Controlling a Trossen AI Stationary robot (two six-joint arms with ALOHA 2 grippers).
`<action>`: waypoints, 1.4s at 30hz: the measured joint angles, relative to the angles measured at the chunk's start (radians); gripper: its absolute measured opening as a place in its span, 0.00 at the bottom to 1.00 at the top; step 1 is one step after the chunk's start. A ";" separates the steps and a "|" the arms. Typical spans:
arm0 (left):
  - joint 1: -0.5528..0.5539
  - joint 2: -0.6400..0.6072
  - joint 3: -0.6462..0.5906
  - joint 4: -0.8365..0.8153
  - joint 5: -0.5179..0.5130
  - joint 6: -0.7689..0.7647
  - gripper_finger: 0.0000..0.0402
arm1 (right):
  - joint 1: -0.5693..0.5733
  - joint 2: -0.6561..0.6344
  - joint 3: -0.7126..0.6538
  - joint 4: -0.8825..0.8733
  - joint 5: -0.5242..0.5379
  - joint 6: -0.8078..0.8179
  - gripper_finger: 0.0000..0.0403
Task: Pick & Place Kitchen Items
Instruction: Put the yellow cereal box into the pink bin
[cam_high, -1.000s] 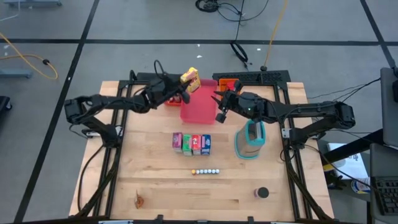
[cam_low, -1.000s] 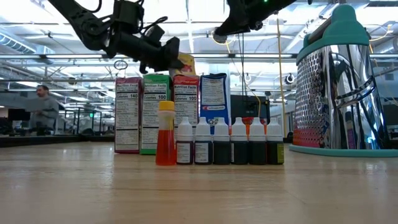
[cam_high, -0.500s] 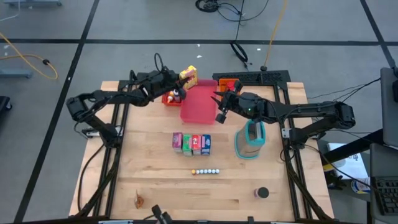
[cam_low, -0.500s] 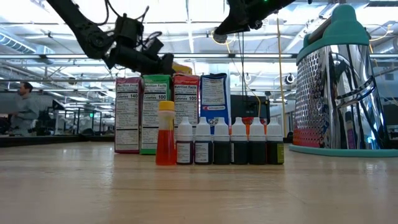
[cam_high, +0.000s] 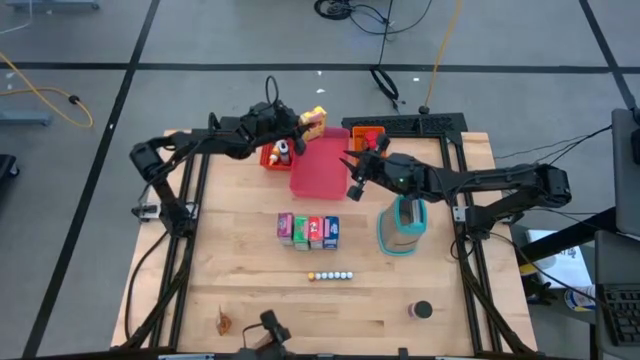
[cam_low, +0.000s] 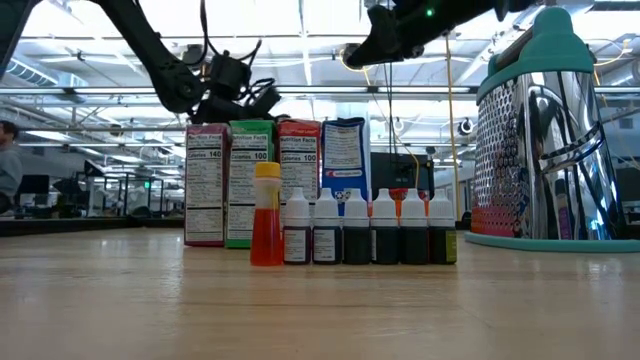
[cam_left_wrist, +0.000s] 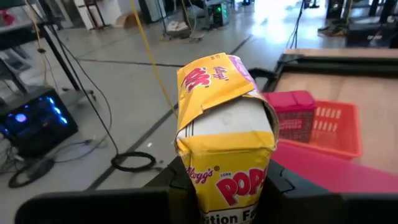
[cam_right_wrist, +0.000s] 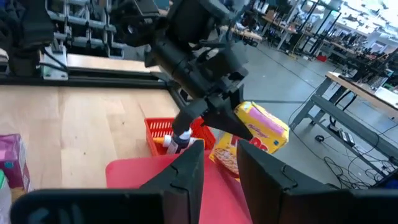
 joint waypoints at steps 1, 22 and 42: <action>0.005 0.007 0.001 -0.007 0.007 0.002 0.22 | 0.000 0.000 -0.007 0.020 0.000 -0.004 0.22; 0.038 0.091 0.002 0.055 0.057 0.052 0.22 | 0.000 0.000 -0.022 0.086 -0.077 -0.047 0.23; 0.040 0.091 0.002 0.054 0.033 0.032 0.45 | 0.000 0.000 -0.022 0.089 -0.077 -0.052 0.22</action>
